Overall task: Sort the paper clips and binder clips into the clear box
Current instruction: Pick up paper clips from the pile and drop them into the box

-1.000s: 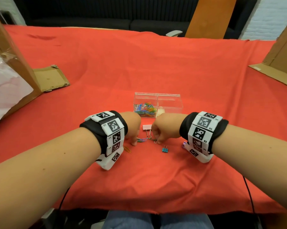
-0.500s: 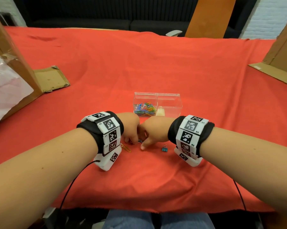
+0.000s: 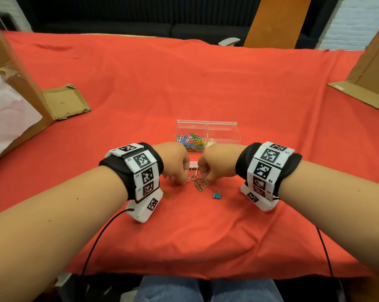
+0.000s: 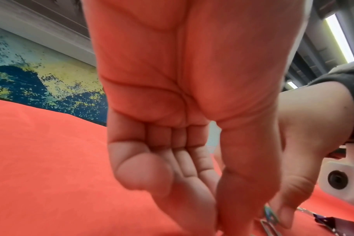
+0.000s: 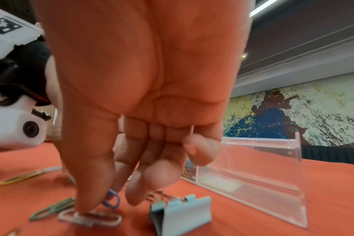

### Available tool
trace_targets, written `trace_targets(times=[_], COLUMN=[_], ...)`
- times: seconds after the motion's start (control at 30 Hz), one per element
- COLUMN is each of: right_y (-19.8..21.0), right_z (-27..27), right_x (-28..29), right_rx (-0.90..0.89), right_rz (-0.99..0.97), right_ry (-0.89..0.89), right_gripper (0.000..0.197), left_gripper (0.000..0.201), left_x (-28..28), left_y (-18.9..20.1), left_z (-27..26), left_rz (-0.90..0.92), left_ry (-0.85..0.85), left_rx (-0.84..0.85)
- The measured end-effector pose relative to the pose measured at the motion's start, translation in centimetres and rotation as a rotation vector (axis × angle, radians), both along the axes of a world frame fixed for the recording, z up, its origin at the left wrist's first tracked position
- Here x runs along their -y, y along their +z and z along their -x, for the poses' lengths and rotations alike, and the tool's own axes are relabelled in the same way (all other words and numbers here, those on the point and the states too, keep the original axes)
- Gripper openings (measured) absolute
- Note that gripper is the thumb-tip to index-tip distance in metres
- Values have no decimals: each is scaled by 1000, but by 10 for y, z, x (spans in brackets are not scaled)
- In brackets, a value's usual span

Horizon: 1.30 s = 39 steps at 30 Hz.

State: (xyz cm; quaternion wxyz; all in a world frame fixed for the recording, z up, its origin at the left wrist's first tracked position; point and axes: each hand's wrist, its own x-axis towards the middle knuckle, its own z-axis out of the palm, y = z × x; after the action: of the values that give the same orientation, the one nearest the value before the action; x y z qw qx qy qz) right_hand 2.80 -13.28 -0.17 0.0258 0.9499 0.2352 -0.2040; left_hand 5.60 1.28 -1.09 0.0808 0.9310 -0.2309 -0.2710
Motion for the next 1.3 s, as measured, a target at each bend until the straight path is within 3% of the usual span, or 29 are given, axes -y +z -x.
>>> trace_targets(times=[0.17, 0.3, 0.43, 0.8, 0.97, 1.17, 1.3], right_y=[-6, -6, -7, -3, 13, 34, 33], right_z=[2, 0, 1, 5, -4, -30, -47], right_x=[-3, -3, 1, 1, 8, 10, 4], right_rx=[-44, -79, -97, -115, 17, 259, 309], right_rz=[60, 78, 79, 63, -65, -220, -254], right_ry=[4, -16, -37, -54, -105, -252, -327], right_gripper=[39, 35, 33, 24, 7, 18, 23], left_gripper=[7, 25, 30, 14, 5, 5, 6], left_x=[2, 9, 16, 28, 17, 3, 2], left_y=[-2, -3, -8, -6, 13, 37, 35], left_z=[1, 3, 3, 11, 1, -29, -45], left_rz=[55, 91, 38, -130, -33, 144, 185], left_ry=[-48, -139, -155, -190, -153, 36, 130], left_rx=[-1, -9, -21, 36, 156, 389, 507])
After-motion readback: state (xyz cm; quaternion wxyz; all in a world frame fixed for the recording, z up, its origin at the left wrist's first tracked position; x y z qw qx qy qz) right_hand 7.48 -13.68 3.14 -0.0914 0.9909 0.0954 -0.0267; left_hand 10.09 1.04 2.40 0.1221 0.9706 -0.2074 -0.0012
